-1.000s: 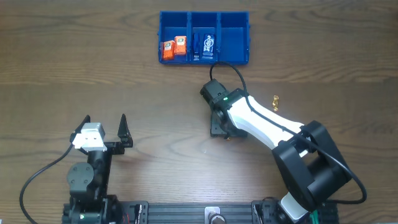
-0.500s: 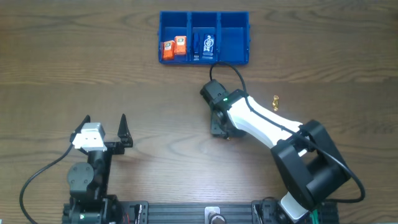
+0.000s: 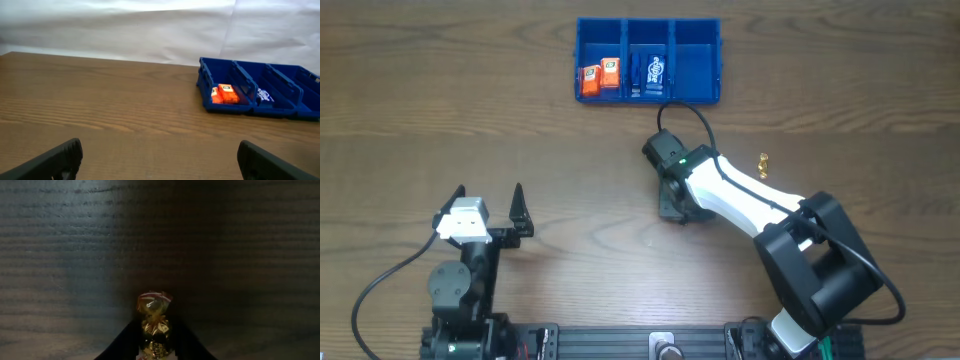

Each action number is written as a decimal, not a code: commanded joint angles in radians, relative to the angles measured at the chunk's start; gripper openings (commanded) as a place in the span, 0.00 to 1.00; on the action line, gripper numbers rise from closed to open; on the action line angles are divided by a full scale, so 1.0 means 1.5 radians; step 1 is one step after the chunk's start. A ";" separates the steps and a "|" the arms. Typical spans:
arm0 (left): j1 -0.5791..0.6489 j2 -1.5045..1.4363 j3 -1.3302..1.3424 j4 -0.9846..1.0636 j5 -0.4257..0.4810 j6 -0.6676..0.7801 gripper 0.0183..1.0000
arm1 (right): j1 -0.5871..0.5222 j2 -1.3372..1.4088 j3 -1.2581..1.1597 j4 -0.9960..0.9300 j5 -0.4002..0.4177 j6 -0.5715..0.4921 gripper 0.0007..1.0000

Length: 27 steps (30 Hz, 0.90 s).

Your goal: Sort Candies Into Trays

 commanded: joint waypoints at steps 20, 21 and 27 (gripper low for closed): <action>0.002 -0.004 -0.010 -0.027 0.008 0.007 1.00 | -0.112 -0.069 0.394 -0.048 0.158 -0.210 0.16; 0.002 -0.004 -0.010 -0.027 0.008 0.007 1.00 | -0.122 -0.041 0.424 -0.046 0.160 -0.223 0.16; 0.002 -0.004 -0.010 -0.027 0.008 0.007 1.00 | -0.167 0.112 0.542 -0.010 0.157 -0.246 0.16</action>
